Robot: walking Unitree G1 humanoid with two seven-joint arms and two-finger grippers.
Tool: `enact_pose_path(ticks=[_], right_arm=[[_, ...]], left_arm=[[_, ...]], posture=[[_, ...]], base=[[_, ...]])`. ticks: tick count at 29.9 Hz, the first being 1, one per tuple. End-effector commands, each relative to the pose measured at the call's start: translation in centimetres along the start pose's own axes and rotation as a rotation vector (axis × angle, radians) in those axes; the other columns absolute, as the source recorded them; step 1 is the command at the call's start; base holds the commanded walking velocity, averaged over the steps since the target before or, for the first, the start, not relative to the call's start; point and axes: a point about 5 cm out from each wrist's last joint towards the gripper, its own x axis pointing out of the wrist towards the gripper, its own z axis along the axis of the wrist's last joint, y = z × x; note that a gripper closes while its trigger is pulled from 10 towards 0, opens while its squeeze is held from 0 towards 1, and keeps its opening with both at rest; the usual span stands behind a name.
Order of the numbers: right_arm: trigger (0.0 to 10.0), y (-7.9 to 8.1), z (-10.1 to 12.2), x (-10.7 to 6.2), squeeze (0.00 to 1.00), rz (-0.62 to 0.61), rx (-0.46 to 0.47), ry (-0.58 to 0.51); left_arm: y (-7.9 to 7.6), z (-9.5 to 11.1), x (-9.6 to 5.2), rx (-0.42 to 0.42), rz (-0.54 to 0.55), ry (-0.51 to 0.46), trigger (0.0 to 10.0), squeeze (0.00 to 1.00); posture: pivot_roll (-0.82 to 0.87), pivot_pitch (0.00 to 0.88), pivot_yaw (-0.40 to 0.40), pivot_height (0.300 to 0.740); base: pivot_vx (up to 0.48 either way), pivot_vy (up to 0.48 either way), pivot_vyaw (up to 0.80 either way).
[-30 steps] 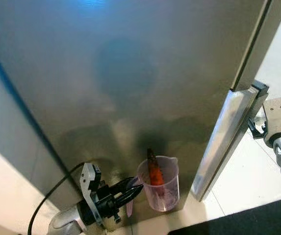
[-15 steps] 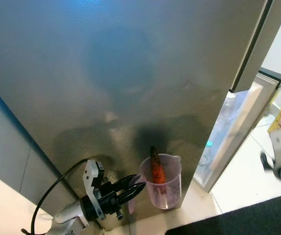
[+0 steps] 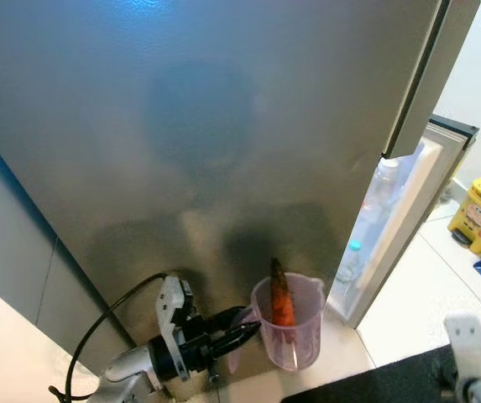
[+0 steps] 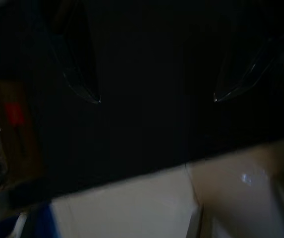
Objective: Restocking fridge
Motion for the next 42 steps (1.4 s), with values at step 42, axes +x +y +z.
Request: enact_pose_path(ticks=[42], right_arm=[[10.0,0.6,-0.5,-0.1,0.0,0.038,-0.064,0.039]], left_arm=[[-1.2,-2.1,4.2,-0.11,-0.155,0.02,10.0,0.0]], posture=[[-0.02,0.0,-0.028,0.74]], base=[[0.0,-0.38,0.0]])
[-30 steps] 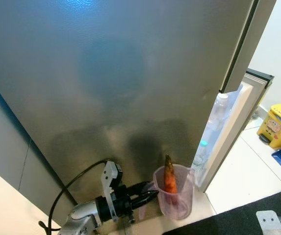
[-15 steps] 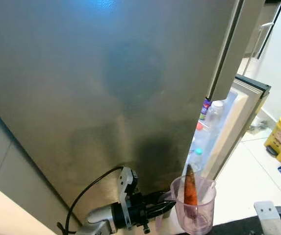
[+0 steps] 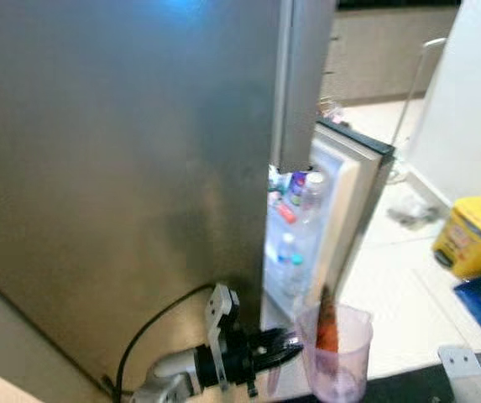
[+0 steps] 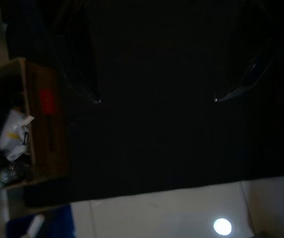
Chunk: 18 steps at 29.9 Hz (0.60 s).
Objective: Restocking fridge
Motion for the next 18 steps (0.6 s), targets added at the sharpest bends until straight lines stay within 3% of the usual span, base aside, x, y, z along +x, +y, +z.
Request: enact_pose_path(ticks=[1,15,18], right_arm=[[10.0,0.0,0.3,0.0,0.0,0.008,-0.002,-0.01],[10.0,-0.1,2.7,0.3,0.0,0.024,-0.011,-0.085],[10.0,0.6,3.8,0.4,0.0,0.087,-0.01,-0.141]], left_arm=[[-0.1,0.0,0.3,0.014,-0.015,-0.002,10.0,0.0],[0.0,-0.1,0.6,0.017,-0.008,-0.001,10.0,0.0],[0.4,-0.2,0.8,0.011,0.024,0.005,10.0,0.0]], posture=[[-0.02,0.0,-0.029,0.74],[-0.02,0.0,-0.03,0.74],[-0.02,0.0,-0.03,0.74]], base=[[0.0,-0.442,0.0],[0.0,-0.44,0.0],[0.0,0.0,0.16]])
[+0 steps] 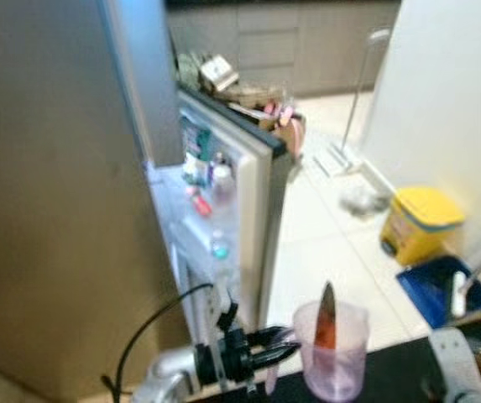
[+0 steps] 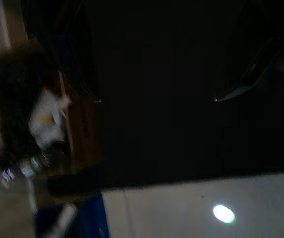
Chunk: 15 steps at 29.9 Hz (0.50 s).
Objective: Restocking fridge
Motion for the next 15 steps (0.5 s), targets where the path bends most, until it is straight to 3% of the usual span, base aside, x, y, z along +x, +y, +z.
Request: enact_pose_path(ticks=[1,5,11,15], right_arm=[[10.0,0.4,0.9,0.1,0.0,0.032,-0.01,-0.042],[10.0,0.5,0.9,0.1,0.0,0.044,-0.01,-0.043],[10.0,1.0,0.8,0.1,0.0,0.073,-0.025,-0.039],[10.0,0.9,1.1,0.2,0.0,0.081,-0.045,-0.055]], left_arm=[[0.0,-0.3,0.6,0.008,0.008,0.003,10.0,0.0],[0.1,-0.3,0.6,0.015,0.019,-0.005,10.0,0.0],[1.6,-0.8,0.3,0.042,0.154,-0.027,10.0,0.0],[2.6,-1.0,-1.0,0.038,0.249,-0.06,10.0,0.0]], posture=[[-0.02,0.0,-0.03,0.74],[-0.02,0.0,-0.029,0.74],[-0.03,0.0,-0.029,0.74],[-0.03,0.0,-0.028,0.74]], base=[[0.0,0.0,0.73],[0.0,0.0,0.73],[0.0,0.0,0.73],[0.0,0.0,0.73]])
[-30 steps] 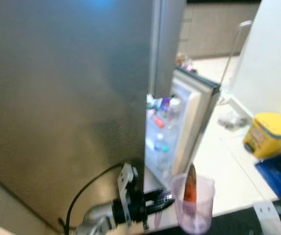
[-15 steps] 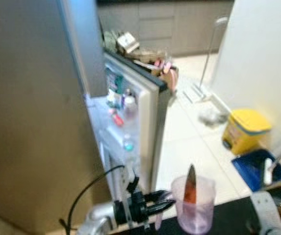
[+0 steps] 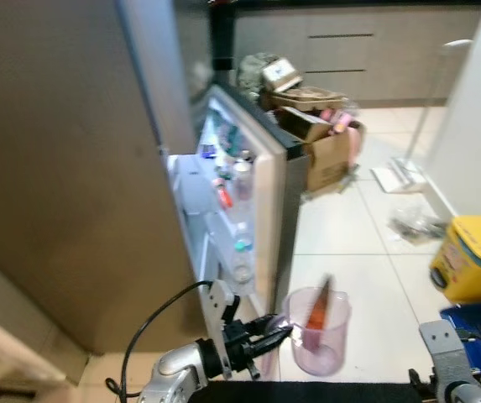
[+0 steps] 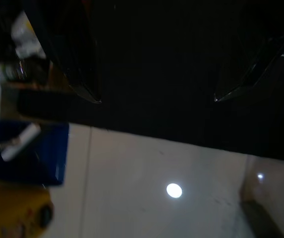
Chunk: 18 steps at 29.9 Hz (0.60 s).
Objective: Restocking fridge
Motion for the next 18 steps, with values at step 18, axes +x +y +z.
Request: enact_pose_path(ticks=[18], right_arm=[[10.0,0.0,6.8,0.7,0.0,0.094,-0.081,-0.241]], left_arm=[[0.1,0.2,-1.7,0.033,-0.1,-0.027,10.0,0.0]], posture=[[-0.03,0.0,-0.032,0.74]], base=[[0.0,0.0,0.73]])
